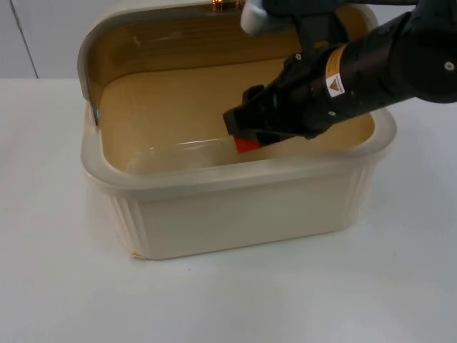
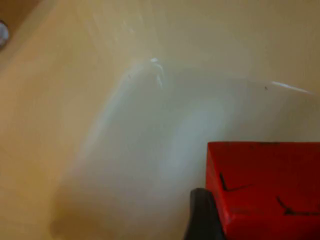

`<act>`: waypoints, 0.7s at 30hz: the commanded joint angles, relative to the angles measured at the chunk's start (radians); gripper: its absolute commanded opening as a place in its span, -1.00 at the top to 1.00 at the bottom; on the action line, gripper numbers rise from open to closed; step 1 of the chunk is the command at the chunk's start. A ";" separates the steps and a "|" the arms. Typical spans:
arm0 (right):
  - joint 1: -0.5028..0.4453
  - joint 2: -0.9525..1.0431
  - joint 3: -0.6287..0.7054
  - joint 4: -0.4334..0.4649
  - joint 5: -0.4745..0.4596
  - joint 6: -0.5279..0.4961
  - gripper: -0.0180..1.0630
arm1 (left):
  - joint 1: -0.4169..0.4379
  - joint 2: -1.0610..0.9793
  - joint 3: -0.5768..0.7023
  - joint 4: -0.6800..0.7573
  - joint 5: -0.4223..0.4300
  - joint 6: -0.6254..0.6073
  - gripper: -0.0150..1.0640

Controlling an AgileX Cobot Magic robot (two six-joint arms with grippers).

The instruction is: Open the box lid with the left hand, place the block into the box with the right hand, then close the box lid with the left hand.

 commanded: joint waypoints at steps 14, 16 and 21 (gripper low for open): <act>-0.005 -0.046 -0.007 0.003 0.030 0.028 -0.97 | -0.005 -0.003 0.004 0.009 -0.001 -0.001 -0.96; -0.005 -0.058 -0.007 0.003 0.046 0.033 -0.97 | -0.005 -0.003 0.004 0.009 -0.001 -0.001 -0.96; 0.002 -0.141 -0.007 0.006 0.177 0.050 -0.97 | -0.005 -0.003 0.004 0.009 -0.008 -0.001 -0.96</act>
